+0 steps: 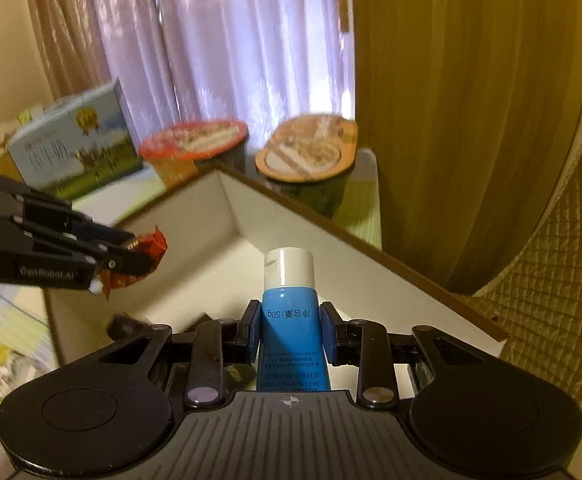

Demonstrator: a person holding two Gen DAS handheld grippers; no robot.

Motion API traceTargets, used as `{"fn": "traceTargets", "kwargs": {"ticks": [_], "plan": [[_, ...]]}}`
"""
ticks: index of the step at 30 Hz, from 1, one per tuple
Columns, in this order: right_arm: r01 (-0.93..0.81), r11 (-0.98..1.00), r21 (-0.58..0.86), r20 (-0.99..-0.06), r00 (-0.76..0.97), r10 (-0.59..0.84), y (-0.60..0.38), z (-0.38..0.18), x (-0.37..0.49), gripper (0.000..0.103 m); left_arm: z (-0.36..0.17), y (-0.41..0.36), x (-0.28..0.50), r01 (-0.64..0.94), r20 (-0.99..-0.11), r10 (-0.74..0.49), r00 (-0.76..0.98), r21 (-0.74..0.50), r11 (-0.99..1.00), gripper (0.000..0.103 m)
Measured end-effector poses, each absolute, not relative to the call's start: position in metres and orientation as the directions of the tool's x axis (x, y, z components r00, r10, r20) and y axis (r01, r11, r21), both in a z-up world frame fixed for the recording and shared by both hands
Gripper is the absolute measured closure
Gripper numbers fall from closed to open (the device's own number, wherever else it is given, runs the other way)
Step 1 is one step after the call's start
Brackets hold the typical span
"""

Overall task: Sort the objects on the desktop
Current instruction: 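Carry the candy packet and blue tube over the cardboard box with both tools, then lower and release the candy packet and blue tube inside the box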

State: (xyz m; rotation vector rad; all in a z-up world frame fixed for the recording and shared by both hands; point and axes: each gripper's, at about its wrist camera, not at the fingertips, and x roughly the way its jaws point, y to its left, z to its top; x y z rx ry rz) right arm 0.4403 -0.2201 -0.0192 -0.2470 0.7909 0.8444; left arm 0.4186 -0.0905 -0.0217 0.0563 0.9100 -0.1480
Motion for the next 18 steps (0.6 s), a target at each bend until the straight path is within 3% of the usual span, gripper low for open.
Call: {"fn": "traceTargets", "kwargs": {"ticks": [18], "plan": [[-0.765,0.641,0.057,-0.831,0.32,0.456,-0.194,-0.066,0.481,0.075,-0.08,-0.106,0.478,0.131,-0.862,-0.051,0.505,0.018,0.991,0.081]]}}
